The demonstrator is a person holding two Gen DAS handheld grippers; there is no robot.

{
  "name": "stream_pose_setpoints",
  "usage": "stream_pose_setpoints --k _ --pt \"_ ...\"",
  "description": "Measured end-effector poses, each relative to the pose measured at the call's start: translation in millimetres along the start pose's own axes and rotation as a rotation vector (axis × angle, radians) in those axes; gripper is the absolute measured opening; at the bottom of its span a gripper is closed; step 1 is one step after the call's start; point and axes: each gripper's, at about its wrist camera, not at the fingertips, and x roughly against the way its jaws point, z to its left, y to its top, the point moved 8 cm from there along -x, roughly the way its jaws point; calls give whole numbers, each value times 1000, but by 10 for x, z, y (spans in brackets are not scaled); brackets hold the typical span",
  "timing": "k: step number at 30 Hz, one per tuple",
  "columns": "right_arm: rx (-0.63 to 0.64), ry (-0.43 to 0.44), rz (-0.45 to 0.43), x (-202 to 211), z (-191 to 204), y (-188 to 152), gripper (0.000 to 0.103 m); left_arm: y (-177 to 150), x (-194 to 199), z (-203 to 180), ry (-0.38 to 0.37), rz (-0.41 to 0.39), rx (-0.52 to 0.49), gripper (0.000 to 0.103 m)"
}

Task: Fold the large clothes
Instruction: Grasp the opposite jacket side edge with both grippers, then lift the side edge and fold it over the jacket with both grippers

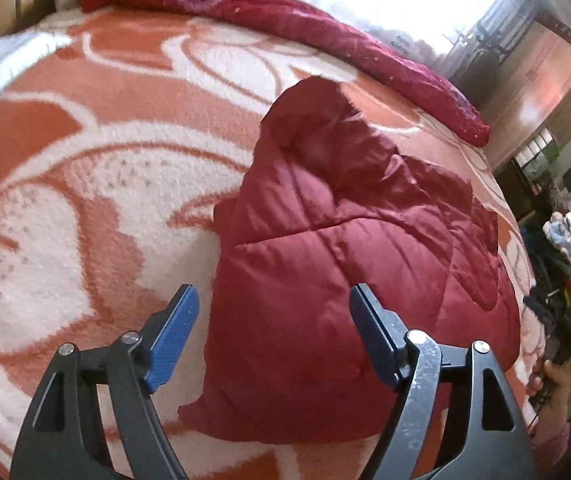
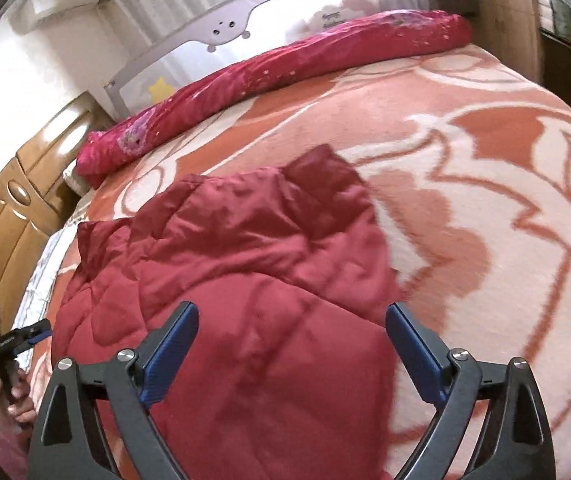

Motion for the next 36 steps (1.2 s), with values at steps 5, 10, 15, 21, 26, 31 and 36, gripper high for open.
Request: stream_pose_setpoints --k 5,10,15,21,26,31,36 --pt "-108 37 53 -103 -410 -120 97 -18 -169 121 -96 39 90 78" --pt "-198 112 132 -348 -531 -240 97 5 -340 105 -132 84 97 83" --pt "-274 209 209 -676 -559 -308 100 54 -566 4 -191 154 89 91" --pt "-313 292 273 -854 -504 -295 99 -39 -853 -34 -297 257 169 103" --pt "-290 330 340 -929 -322 -365 77 -70 -775 -205 -316 220 115 80" --pt "-273 330 321 -816 -216 -370 51 -33 -591 -361 -291 188 56 54" --pt "-226 328 293 -549 1 -342 40 -9 -243 -418 -292 137 19 45"
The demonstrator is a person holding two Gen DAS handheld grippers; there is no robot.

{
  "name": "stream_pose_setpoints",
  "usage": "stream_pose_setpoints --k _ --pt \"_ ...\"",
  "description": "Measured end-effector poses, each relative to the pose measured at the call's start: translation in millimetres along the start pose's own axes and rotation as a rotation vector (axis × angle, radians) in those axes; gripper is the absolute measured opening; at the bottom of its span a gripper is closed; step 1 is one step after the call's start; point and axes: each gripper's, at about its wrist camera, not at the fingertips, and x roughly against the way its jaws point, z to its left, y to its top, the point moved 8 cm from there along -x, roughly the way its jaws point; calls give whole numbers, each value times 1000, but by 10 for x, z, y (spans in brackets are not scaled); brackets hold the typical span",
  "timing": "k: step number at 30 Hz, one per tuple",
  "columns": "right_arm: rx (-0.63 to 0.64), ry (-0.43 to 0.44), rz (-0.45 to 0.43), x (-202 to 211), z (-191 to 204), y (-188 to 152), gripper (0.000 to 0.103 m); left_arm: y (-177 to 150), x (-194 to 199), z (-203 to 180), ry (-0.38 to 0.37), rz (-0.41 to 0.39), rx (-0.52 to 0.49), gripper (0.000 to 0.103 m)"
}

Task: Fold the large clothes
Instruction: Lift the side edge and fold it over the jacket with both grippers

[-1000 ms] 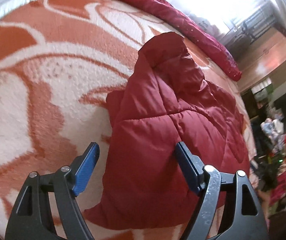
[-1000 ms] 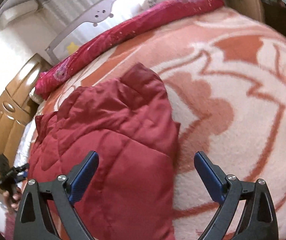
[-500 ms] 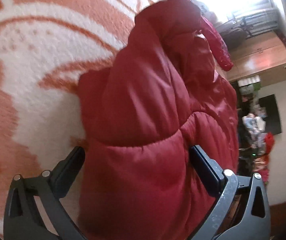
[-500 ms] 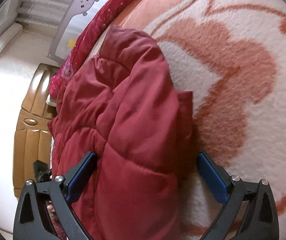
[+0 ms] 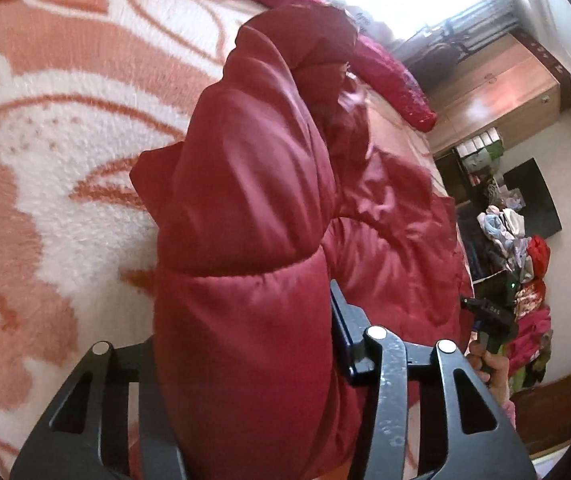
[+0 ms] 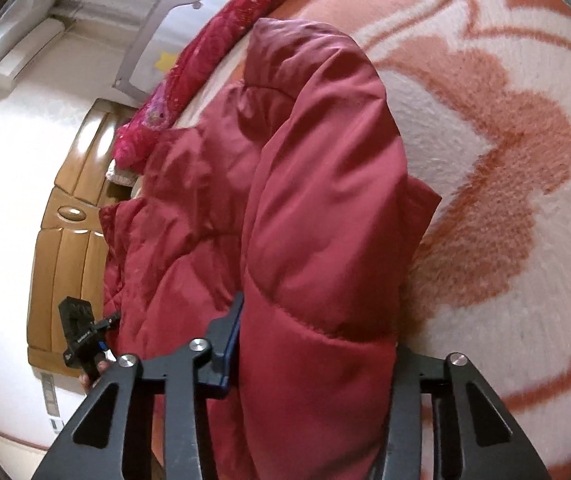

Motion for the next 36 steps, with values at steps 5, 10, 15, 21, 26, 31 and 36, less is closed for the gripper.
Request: stream_pose_setpoints --k 5,10,15,21,26,31,36 --pt "70 37 -16 283 338 -272 38 -254 432 -236 -22 -34 -61 44" --pt "121 68 -12 547 547 -809 37 -726 851 -206 -41 -49 -51 44" --pt "106 98 -12 728 562 -1420 37 -1228 1141 -108 -62 -60 -4 44" --pt "69 126 -27 869 536 -1817 37 -1623 1381 -11 -73 -77 17 44" --pt "65 128 -34 934 489 -1970 38 -1781 1403 47 -68 -72 19 44" --pt "29 119 -36 873 385 -2037 38 -1873 1372 206 -66 -67 43 44" --pt "2 103 -38 870 224 -2105 40 -1958 1317 333 -53 -65 72 45"
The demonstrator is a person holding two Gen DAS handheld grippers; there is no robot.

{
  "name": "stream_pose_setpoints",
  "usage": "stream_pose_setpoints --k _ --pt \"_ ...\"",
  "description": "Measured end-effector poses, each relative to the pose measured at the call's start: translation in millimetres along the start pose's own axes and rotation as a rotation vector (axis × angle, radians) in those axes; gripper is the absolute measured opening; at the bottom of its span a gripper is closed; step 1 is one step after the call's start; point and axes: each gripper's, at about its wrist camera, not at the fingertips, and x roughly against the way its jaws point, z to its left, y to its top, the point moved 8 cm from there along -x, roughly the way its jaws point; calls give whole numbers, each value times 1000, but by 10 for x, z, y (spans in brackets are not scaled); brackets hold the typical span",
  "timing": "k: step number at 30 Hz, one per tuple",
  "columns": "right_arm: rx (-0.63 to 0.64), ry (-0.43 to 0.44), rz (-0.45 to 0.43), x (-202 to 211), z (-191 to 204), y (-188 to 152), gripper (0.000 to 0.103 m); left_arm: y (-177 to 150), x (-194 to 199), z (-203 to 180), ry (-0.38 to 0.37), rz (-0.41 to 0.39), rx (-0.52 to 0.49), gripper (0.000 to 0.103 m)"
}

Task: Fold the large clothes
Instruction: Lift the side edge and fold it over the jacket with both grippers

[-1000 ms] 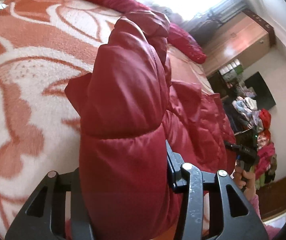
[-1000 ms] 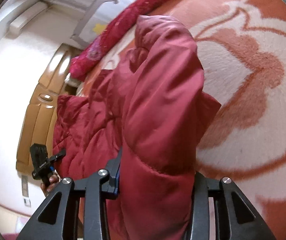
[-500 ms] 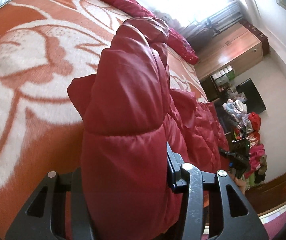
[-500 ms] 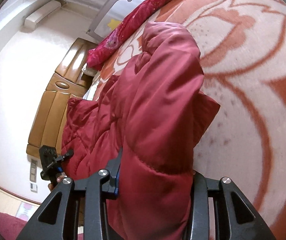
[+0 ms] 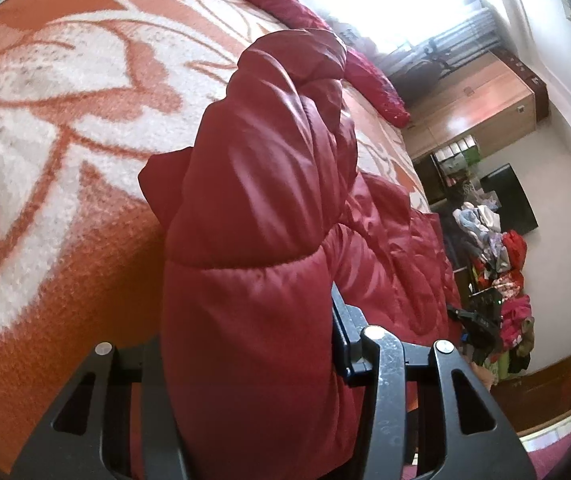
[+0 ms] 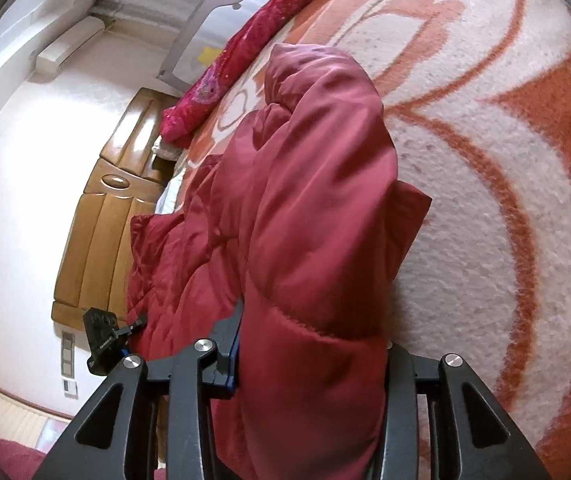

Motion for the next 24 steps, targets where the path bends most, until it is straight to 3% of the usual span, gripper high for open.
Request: stream_pose_setpoints --k 15,21,24 --pt "-25 -80 -7 -129 -224 -28 65 -83 -144 237 54 -13 28 62" --pt "-19 -142 -26 -108 -206 -51 78 -103 -82 167 137 -32 1 68" --pt "-12 -175 -34 -101 -164 -59 79 -113 -9 123 166 -43 -18 68"
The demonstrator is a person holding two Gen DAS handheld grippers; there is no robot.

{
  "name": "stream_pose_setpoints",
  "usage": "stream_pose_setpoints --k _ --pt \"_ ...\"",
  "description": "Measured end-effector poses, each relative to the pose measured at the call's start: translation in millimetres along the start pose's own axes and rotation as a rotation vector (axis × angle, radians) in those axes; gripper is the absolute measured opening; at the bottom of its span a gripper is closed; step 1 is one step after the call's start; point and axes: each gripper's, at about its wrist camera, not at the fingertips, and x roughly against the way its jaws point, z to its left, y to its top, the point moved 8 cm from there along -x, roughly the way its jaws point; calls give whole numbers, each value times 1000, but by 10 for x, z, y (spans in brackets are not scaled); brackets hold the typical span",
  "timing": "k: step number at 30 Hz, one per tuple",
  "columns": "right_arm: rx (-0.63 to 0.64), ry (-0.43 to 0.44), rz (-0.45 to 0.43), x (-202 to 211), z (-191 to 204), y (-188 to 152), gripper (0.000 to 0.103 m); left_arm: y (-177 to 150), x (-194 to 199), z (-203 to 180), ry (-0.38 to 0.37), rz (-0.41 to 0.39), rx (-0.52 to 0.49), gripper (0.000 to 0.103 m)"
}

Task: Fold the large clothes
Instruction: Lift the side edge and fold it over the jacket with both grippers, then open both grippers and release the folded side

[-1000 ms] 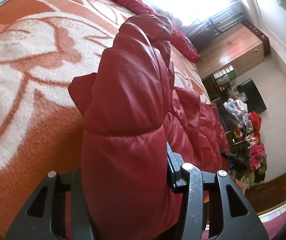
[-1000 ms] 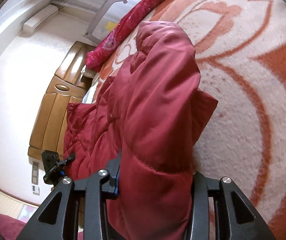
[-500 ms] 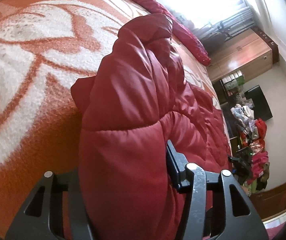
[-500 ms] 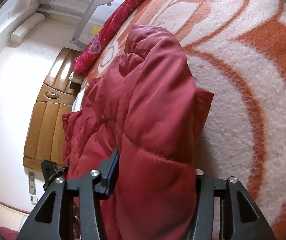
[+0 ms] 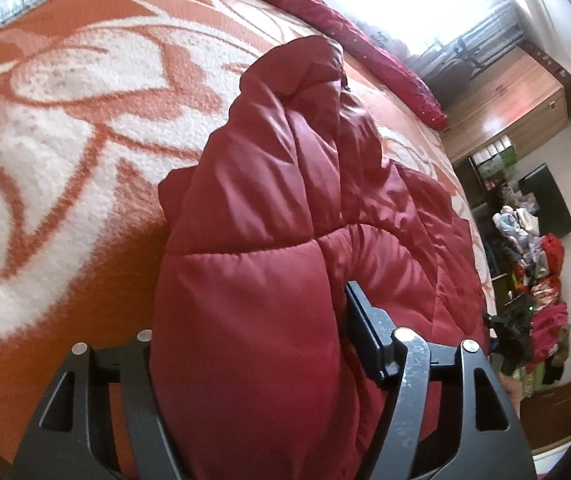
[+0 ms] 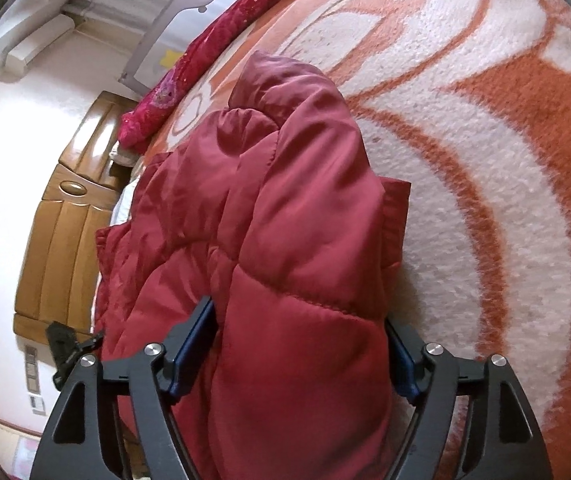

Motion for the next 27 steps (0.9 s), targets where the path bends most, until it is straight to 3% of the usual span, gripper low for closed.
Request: stream_pose_setpoints --k 8,15,21,27 --pt "-27 -32 -20 65 19 7 86 13 195 38 28 -22 5 69" --pt "11 -94 -72 251 50 87 86 85 468 32 168 -124 -60 69" --pt "44 -136 -139 450 109 147 86 188 718 28 145 -189 -36 69" --pt "94 -159 -191 587 225 188 86 184 673 -299 118 -185 -107 69"
